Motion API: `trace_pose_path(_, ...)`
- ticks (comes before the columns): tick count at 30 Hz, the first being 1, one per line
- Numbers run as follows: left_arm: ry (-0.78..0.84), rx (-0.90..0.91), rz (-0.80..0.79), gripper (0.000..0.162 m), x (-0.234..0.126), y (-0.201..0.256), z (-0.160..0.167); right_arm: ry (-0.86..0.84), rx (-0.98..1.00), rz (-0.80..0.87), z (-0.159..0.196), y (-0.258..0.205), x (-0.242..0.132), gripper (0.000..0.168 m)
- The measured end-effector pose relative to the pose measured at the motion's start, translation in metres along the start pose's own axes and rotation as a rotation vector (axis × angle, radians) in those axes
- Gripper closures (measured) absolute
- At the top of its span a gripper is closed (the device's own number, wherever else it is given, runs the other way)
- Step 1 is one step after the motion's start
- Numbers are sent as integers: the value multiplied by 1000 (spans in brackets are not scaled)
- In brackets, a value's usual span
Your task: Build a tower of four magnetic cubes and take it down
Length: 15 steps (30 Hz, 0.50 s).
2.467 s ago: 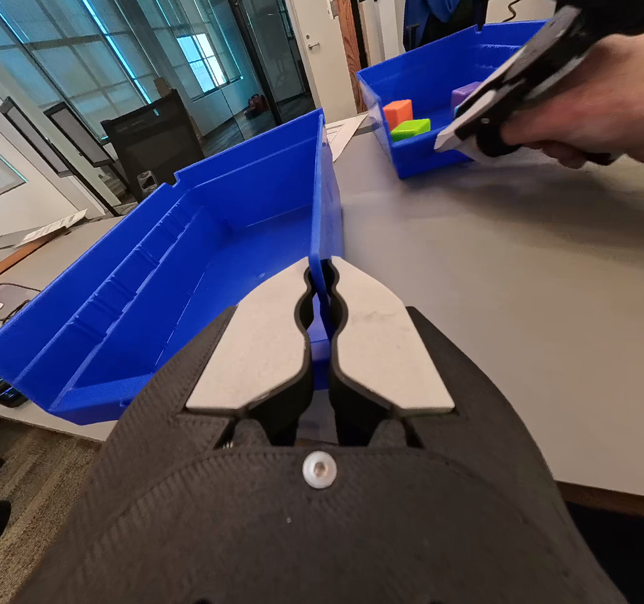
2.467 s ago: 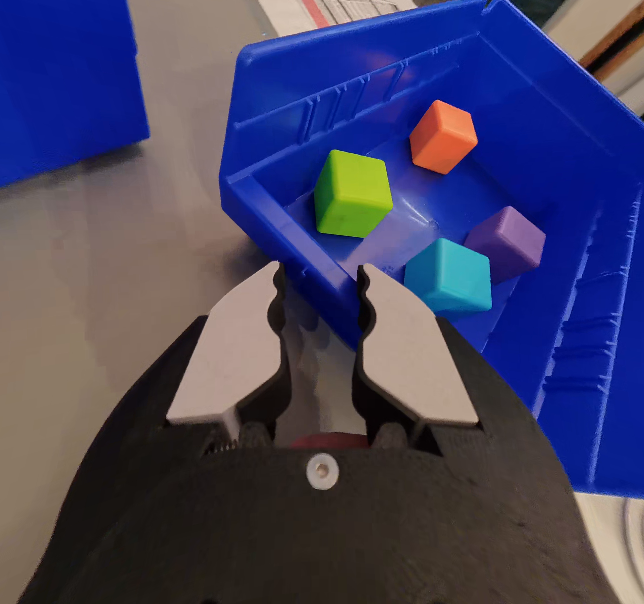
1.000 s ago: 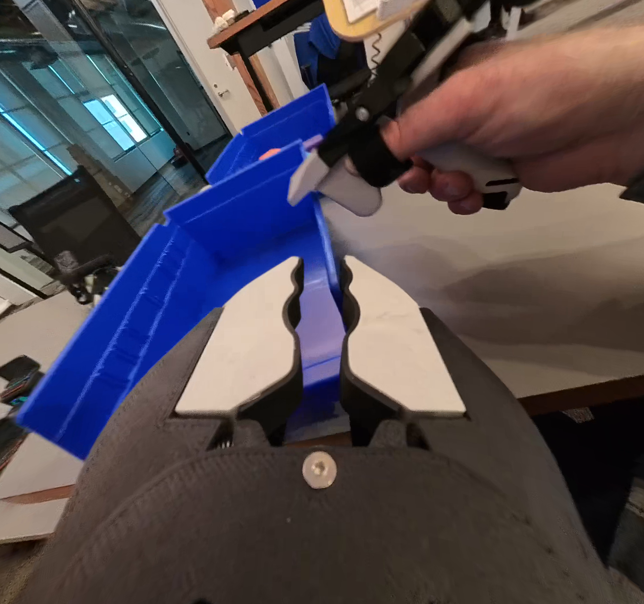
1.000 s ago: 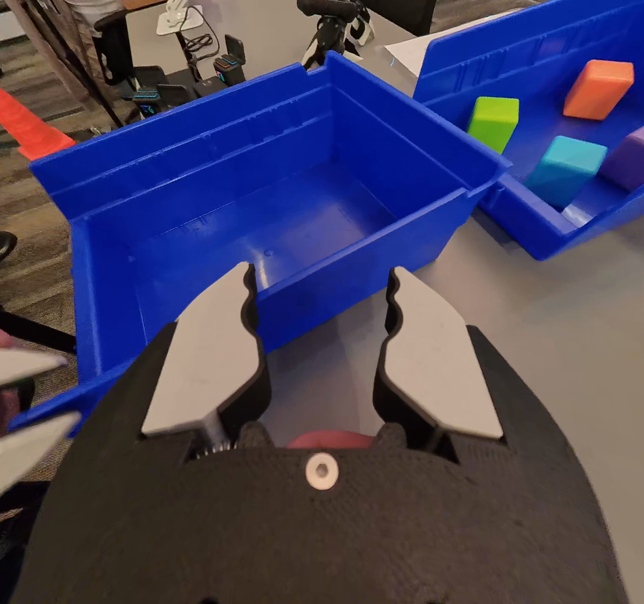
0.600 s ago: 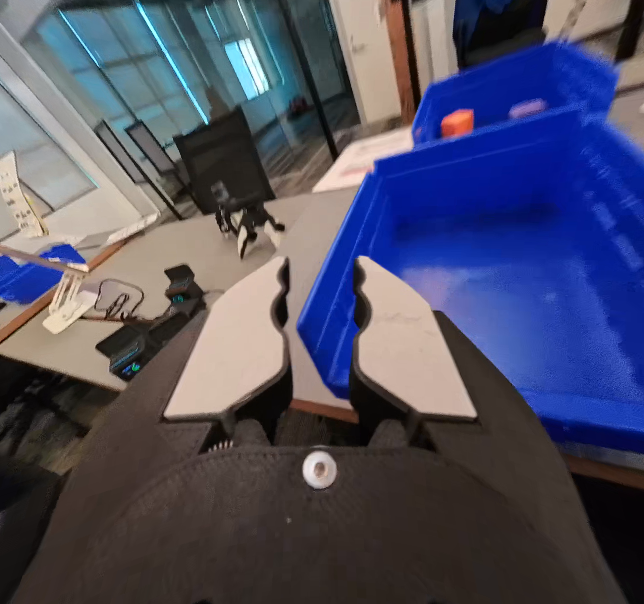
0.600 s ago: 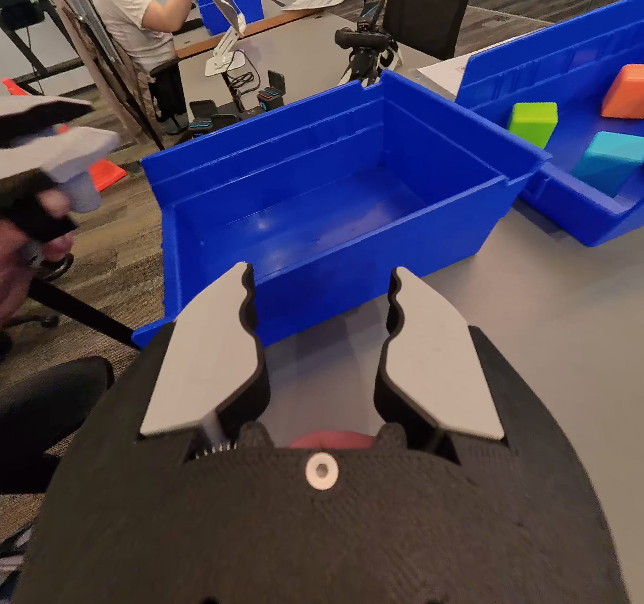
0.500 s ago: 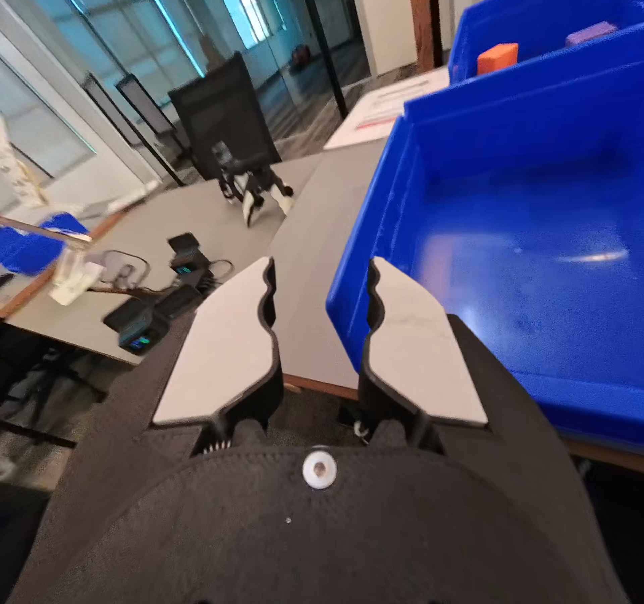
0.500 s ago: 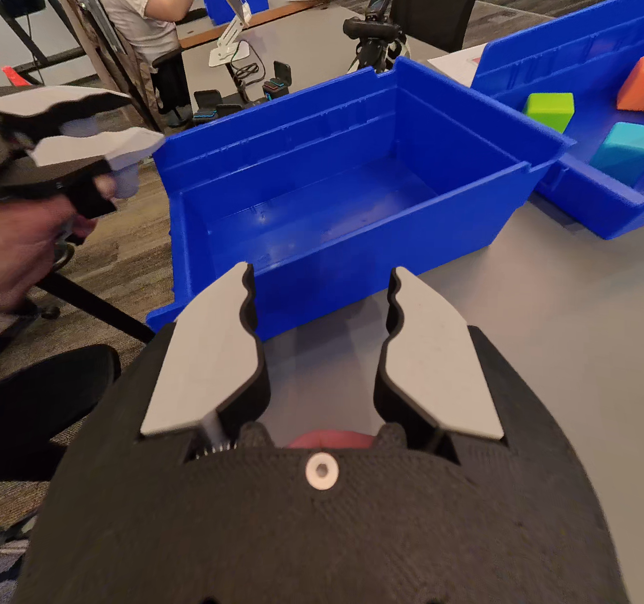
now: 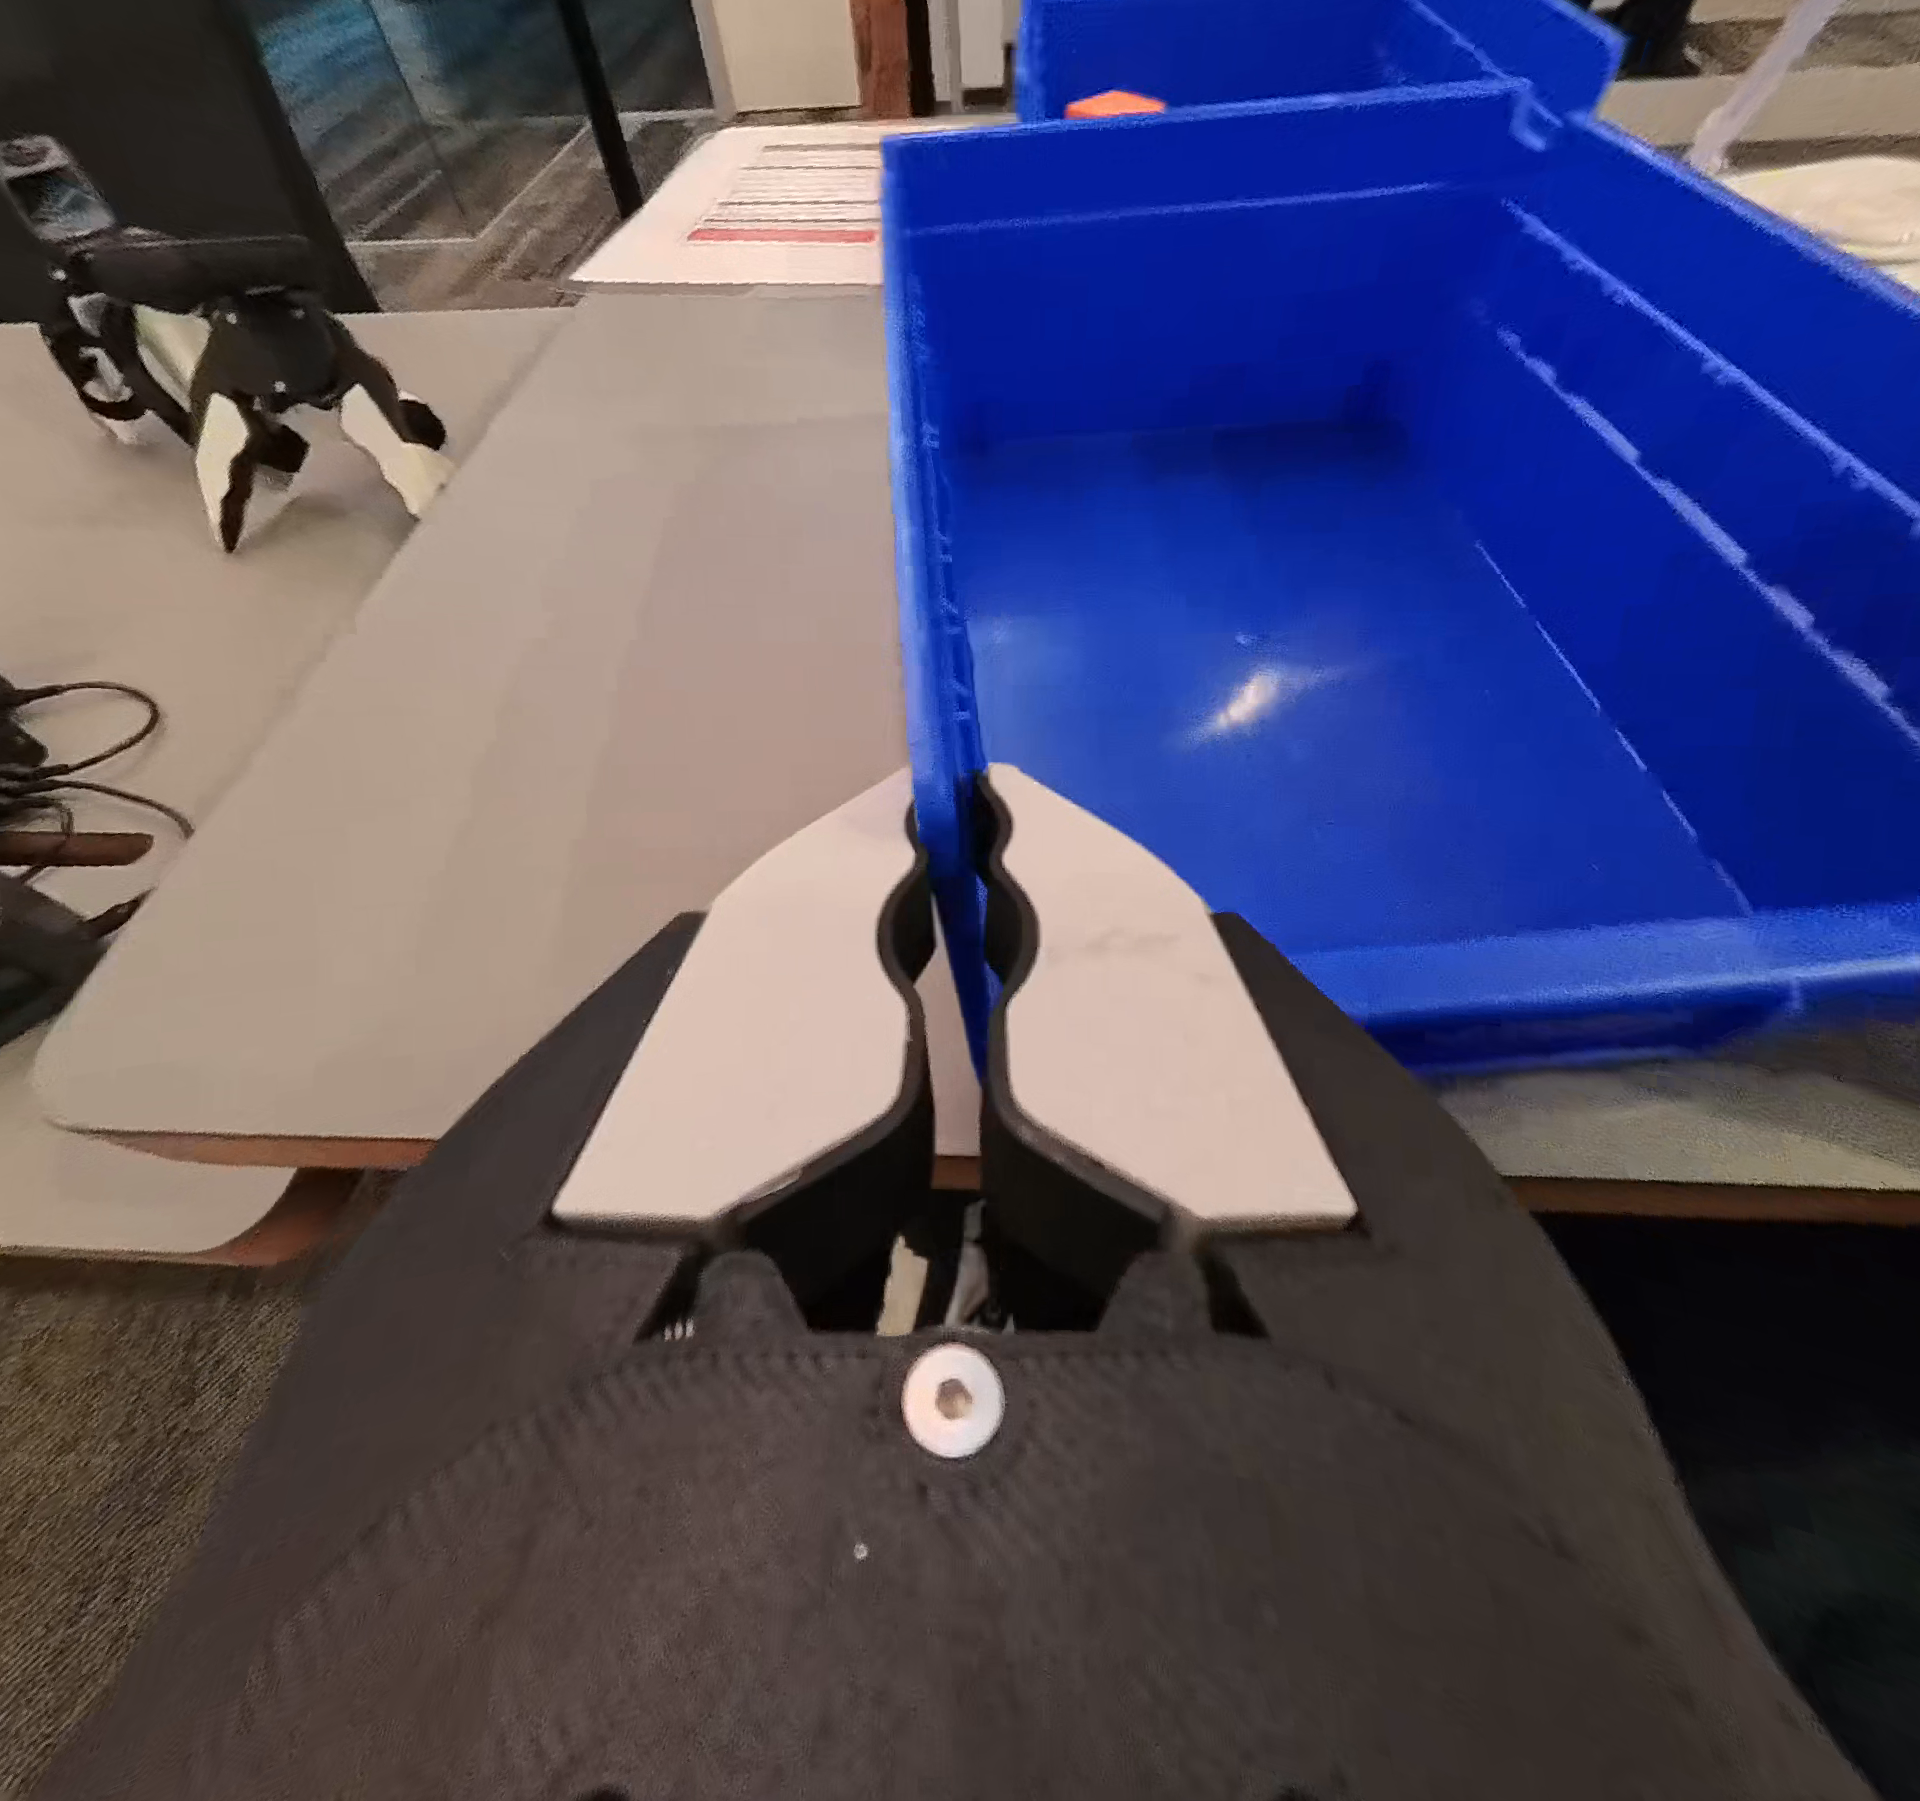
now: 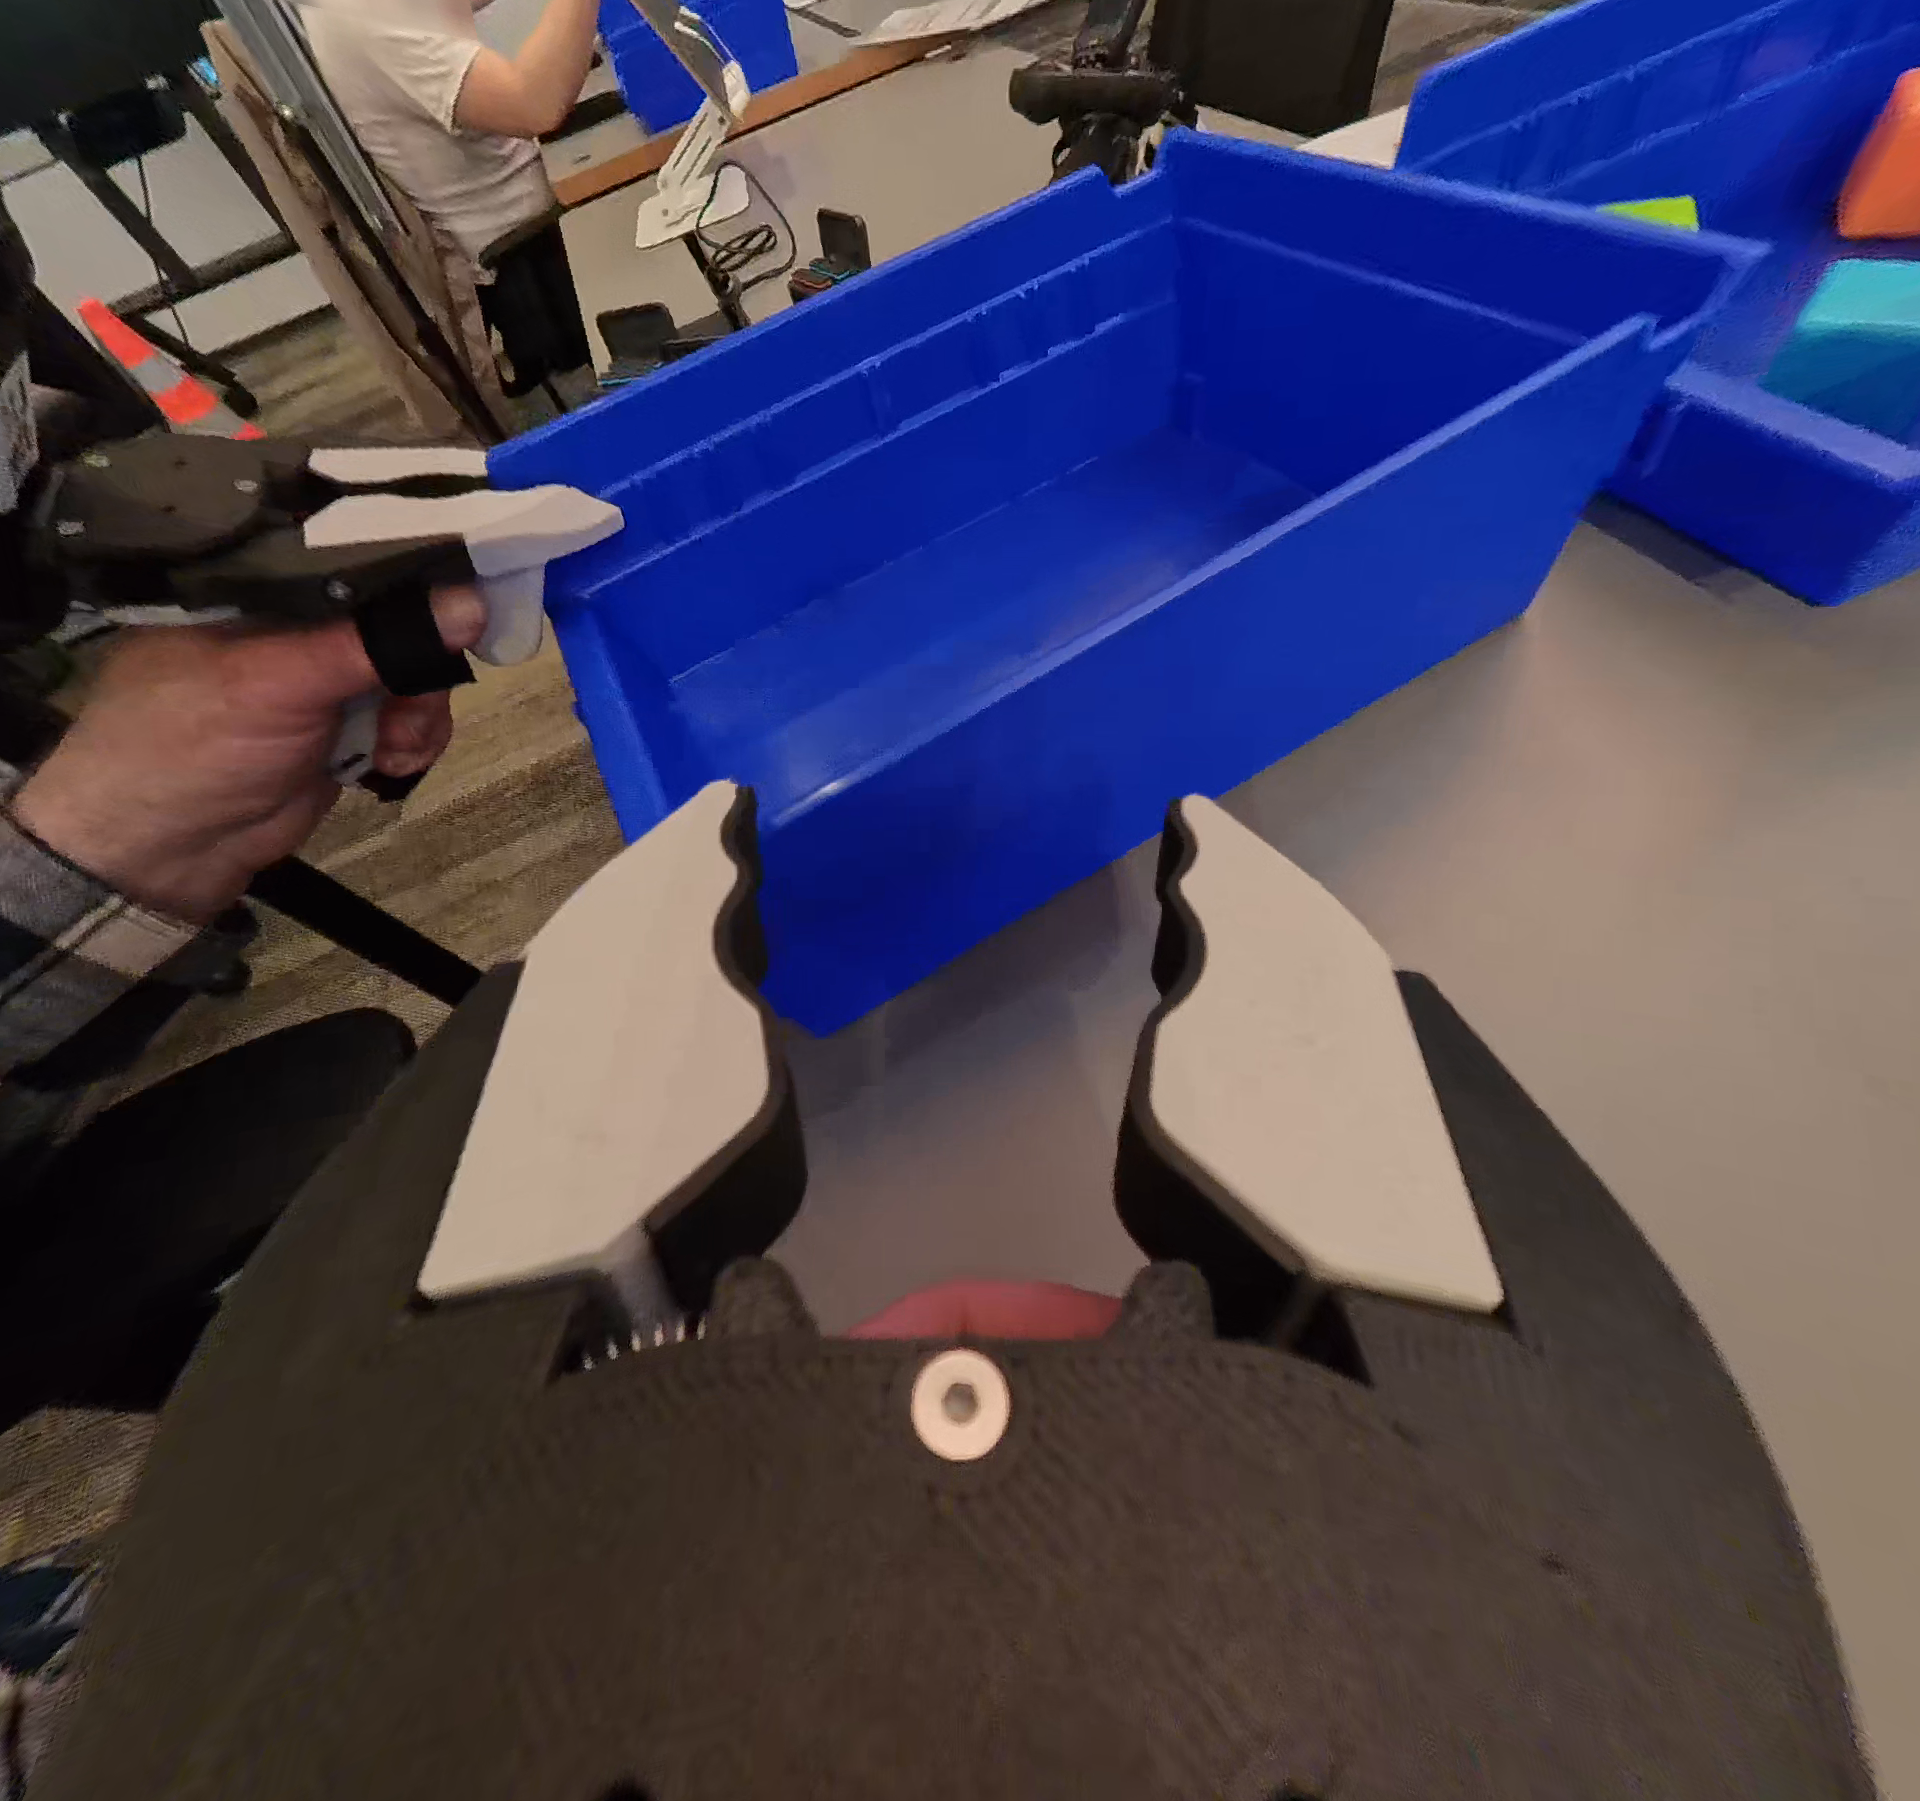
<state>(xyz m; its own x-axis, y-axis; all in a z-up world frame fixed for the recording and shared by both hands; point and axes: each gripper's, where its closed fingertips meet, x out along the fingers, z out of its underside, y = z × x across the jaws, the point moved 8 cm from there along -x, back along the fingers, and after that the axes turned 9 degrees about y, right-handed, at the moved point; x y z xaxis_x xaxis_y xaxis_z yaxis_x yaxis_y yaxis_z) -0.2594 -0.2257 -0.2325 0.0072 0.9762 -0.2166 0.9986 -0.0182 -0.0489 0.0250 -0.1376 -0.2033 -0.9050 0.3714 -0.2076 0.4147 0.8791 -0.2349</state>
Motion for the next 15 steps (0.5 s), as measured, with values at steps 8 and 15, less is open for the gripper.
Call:
trace_pose_path(8, 26, 52, 25, 157, -5, 62, -1, -28, -20, 44, 16, 5, -31, 94)
trace_pose_path(15, 37, 71, 43, 156, -9, 115, -5, -14, -89, 162, 23, 17, -69, 111)
